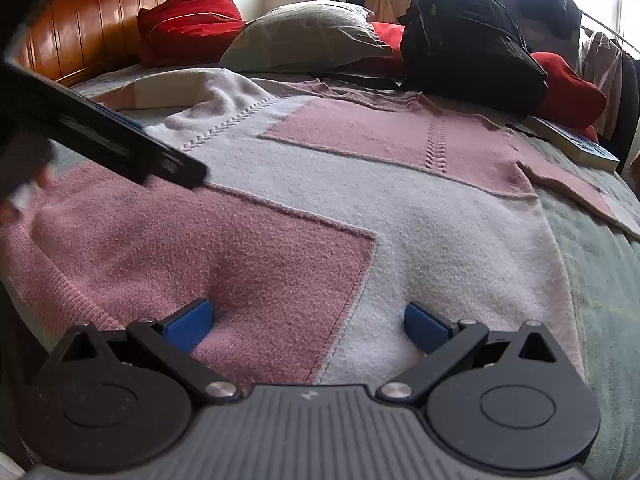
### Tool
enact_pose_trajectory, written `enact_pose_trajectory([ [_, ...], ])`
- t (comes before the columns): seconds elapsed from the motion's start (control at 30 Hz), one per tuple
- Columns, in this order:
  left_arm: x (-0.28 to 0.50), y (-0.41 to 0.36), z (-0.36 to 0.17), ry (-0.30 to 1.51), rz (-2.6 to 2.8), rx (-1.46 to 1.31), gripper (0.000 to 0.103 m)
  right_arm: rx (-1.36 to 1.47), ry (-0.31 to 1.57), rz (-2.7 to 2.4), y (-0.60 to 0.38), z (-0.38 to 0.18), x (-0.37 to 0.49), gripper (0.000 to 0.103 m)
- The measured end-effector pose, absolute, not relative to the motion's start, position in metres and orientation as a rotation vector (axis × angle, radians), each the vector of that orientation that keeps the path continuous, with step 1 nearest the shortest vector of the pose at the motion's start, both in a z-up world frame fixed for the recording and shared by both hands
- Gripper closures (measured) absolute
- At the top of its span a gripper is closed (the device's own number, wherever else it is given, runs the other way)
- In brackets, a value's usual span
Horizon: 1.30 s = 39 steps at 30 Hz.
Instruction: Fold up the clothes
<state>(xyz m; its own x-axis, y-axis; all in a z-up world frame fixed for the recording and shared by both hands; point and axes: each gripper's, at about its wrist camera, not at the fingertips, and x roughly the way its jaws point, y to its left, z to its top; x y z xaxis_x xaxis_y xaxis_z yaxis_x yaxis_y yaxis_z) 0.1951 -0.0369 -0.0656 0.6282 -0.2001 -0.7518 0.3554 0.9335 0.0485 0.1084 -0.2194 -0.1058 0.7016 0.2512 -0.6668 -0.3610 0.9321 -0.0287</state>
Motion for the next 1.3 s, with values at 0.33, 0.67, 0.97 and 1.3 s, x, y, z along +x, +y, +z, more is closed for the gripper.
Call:
enact_pose_trajectory([
  [0.33,0.143,-0.013,-0.082,0.846,-0.312,0.172,0.001,-0.159,0.686,0.357,-0.223,-0.108,0.105,0.0],
  [0.67,0.196,-0.008,-0.051,0.827,-0.335,0.09,0.001,-0.118,0.677,0.348,-0.235,-0.096,0.105,0.0],
  [0.97,0.3,-0.03,-0.072,0.877,-0.3,0.063,0.001,0.043,0.717,0.327,-0.257,-0.08,0.16,0.0],
  [1.3,0.318,-0.016,-0.063,0.925,-0.347,-0.022,0.001,0.178,0.792,0.273,-0.268,-0.072,0.204,0.0],
])
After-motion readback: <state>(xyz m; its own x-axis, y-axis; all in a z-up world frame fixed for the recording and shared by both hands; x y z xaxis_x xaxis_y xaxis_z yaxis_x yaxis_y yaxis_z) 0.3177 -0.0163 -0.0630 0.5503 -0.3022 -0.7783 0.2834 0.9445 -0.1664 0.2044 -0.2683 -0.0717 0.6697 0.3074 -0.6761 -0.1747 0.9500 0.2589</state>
